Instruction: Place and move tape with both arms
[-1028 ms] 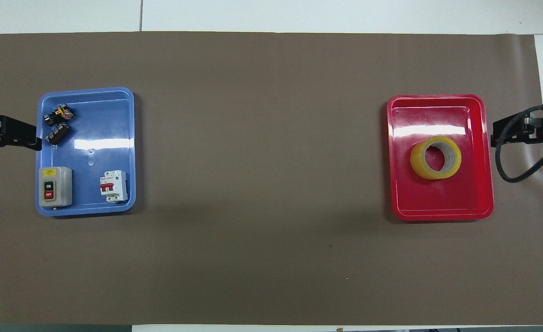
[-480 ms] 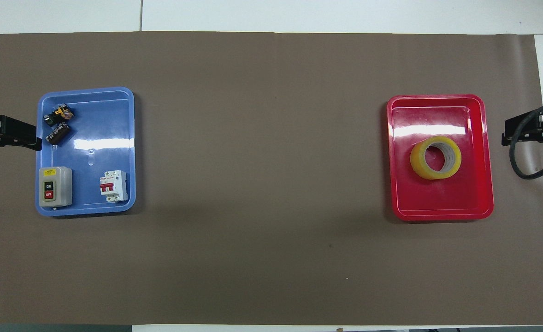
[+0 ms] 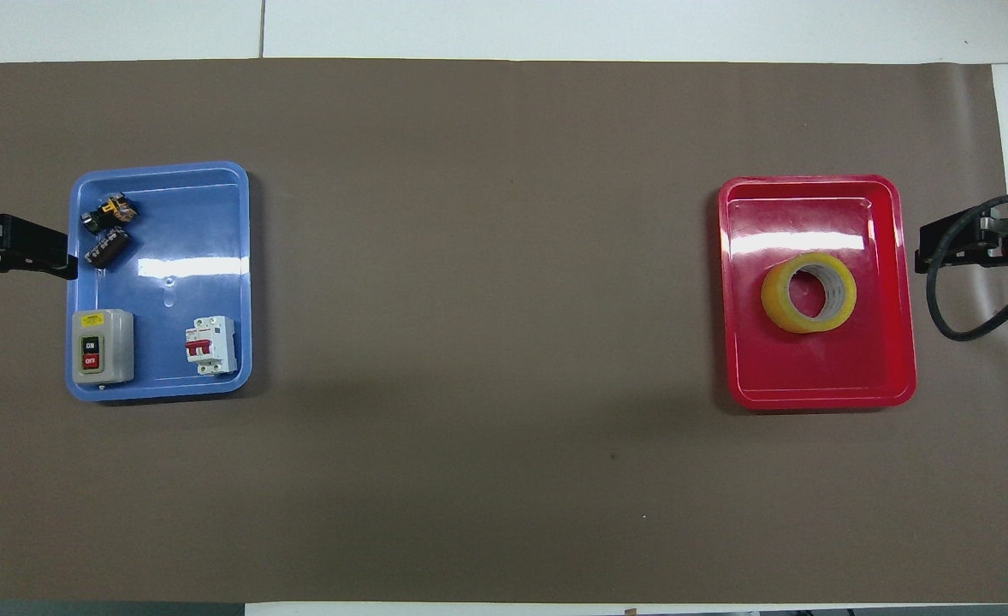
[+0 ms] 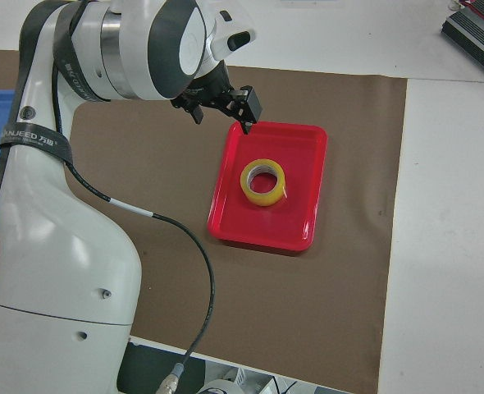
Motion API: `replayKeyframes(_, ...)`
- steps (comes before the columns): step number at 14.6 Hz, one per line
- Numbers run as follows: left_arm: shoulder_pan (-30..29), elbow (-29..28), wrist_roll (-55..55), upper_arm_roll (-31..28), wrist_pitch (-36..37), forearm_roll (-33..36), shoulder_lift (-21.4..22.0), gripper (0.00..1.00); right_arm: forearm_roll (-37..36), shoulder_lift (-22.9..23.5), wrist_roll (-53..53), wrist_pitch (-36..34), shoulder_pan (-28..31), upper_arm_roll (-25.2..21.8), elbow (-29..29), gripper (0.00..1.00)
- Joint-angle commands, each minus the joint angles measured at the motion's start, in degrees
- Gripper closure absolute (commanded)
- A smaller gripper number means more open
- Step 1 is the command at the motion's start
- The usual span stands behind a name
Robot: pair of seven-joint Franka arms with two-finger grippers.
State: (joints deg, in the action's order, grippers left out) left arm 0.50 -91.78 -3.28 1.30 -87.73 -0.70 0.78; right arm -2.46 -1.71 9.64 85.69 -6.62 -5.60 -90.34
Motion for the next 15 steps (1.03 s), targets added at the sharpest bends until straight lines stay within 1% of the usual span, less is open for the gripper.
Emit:
replayKeyframes(1,-0.1,-0.9,0.5,-0.1,0.1,-1.1,1.1,0.00,0.6,0.0,0.2,-0.6,-0.6,-0.9,0.1,0.00)
replayKeyframes(4,-0.1,-0.9,0.5,-0.1,0.0,-1.1,1.1,0.00,0.6,-0.1,0.1,-0.9,-0.2,-0.8,0.1,0.00)
replayKeyframes(6,-0.1,-0.9,0.5,-0.1,0.0,-1.1,1.0,0.00,0.4,0.0,-1.7,-2.7,-0.3,-0.6,0.9,0.00)
replayKeyframes(11,-0.1,-0.9,0.5,-0.1,0.0,-1.1,1.0,0.00,1.2,1.0,-3.5,-5.8,0.2,-0.7,5.3,0.00)
replayKeyframes(12,-0.1,-0.9,0.5,-0.1,0.0,-1.1,1.0,0.00,1.1,1.9,-3.5,-5.5,0.2,-0.8,5.7,0.00)
replayKeyframes(15,-0.1,-0.9,0.5,-0.1,0.0,-1.1,1.1,0.00,0.7,2.0,-3.6,-5.4,-0.1,-0.8,5.6,0.00)
